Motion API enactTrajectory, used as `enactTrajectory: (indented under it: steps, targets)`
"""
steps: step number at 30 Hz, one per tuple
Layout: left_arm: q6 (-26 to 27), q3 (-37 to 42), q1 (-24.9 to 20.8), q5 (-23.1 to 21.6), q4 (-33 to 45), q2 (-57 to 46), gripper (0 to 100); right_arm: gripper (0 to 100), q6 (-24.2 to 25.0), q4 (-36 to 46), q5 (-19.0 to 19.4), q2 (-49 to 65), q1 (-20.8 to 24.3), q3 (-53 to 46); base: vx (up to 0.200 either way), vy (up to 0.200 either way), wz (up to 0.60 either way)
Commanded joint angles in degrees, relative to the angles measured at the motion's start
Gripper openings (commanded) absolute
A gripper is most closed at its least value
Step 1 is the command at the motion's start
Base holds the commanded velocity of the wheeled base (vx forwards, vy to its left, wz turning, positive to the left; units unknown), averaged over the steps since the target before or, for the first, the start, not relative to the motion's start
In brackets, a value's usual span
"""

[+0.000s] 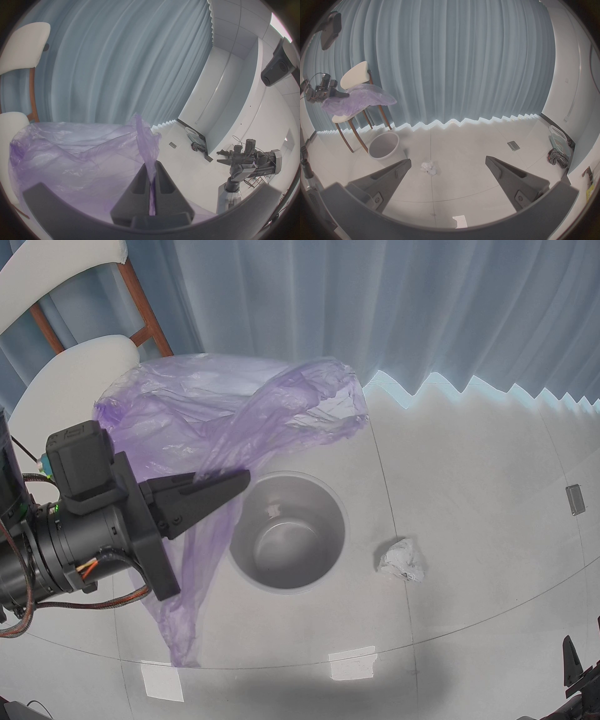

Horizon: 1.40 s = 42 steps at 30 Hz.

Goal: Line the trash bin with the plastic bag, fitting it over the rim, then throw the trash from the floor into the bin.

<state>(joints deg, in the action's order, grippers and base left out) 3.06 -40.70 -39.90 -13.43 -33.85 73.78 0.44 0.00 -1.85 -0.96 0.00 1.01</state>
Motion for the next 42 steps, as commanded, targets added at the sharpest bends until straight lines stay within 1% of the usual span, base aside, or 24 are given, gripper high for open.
enactTrajectory:
  steps: [1,9,16,20,21,25,30,33,36,38,42]
  targets:
    - [0.0,-0.1,-1.7,0.0,-0.2,-0.1,0,100,0.0,0.0,0.0,1.0,0.0,-1.0,0.000,0.000,0.00]
    - [-0.1,-0.2,-3.6,-0.6,-0.3,-0.1,0,100,0.0,0.0,0.0,1.0,0.0,-1.0,0.000,0.000,0.00]
    - [-0.1,0.1,-2.8,-0.5,-0.3,0.1,0,100,0.0,0.0,0.0,1.0,0.0,-1.0,0.000,0.000,0.00]
    - [-0.1,0.1,-1.4,0.0,-0.3,-0.1,0,100,0.0,0.0,0.0,1.0,0.0,-1.0,0.000,0.000,0.00]
    - [0.0,1.0,0.0,-0.1,-0.2,0.0,0,100,0.0,0.0,0.0,1.0,0.0,-1.0,0.000,0.000,0.00]
    - [-0.1,3.7,2.4,-0.3,-1.0,0.1,0,100,0.0,0.0,0.0,1.0,0.0,-1.0,0.000,0.000,0.00]
    - [-0.5,3.3,4.7,-0.5,-3.4,1.9,0,100,0.0,0.0,0.0,1.0,0.0,-1.0,0.000,0.000,0.00]
    - [-1.8,1.9,4.5,-0.5,-6.0,3.9,0,100,0.0,0.0,0.0,1.0,0.0,-1.0,0.000,0.000,0.00]
    - [-2.2,0.6,4.3,-0.5,-7.7,5.5,0,100,0.0,0.0,0.0,1.0,0.0,-1.0,0.000,0.000,0.00]
    - [-2.2,-1.6,4.3,-0.4,-10.1,8.4,0,100,0.0,0.0,0.0,1.0,0.0,-1.0,0.000,0.000,0.00]
    - [-2.4,-1.8,4.9,-0.2,-13.3,11.1,0,100,0.0,0.0,0.0,1.0,0.0,-1.0,0.000,0.000,0.00]
